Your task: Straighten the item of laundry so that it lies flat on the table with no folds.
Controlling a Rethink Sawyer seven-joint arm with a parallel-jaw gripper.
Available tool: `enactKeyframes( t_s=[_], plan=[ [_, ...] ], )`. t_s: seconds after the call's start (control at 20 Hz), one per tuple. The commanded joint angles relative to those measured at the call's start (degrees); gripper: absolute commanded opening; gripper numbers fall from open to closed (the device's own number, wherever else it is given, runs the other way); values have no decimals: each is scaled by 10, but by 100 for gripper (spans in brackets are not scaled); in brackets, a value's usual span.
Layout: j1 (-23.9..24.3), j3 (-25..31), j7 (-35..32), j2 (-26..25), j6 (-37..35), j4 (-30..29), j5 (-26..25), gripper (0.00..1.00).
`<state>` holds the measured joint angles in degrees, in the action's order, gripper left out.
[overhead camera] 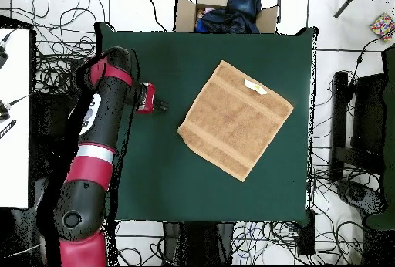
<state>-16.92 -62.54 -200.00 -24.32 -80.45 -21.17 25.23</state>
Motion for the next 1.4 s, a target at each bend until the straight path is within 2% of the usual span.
enactKeyframes(
  t_s=[0.05,0.3,0.6,1.15,1.3,1.4],
  plan=[
    [24,-50,-176,-83,20,66,10,0],
    [37,-115,-185,-95,-18,97,2,0],
    [68,-193,-185,-115,-71,151,18,0],
    [87,-269,-193,-117,-115,176,19,0],
    [87,-274,-181,-116,-115,171,16,0],
    [85,-275,-148,-110,-129,163,2,0]
  ],
)
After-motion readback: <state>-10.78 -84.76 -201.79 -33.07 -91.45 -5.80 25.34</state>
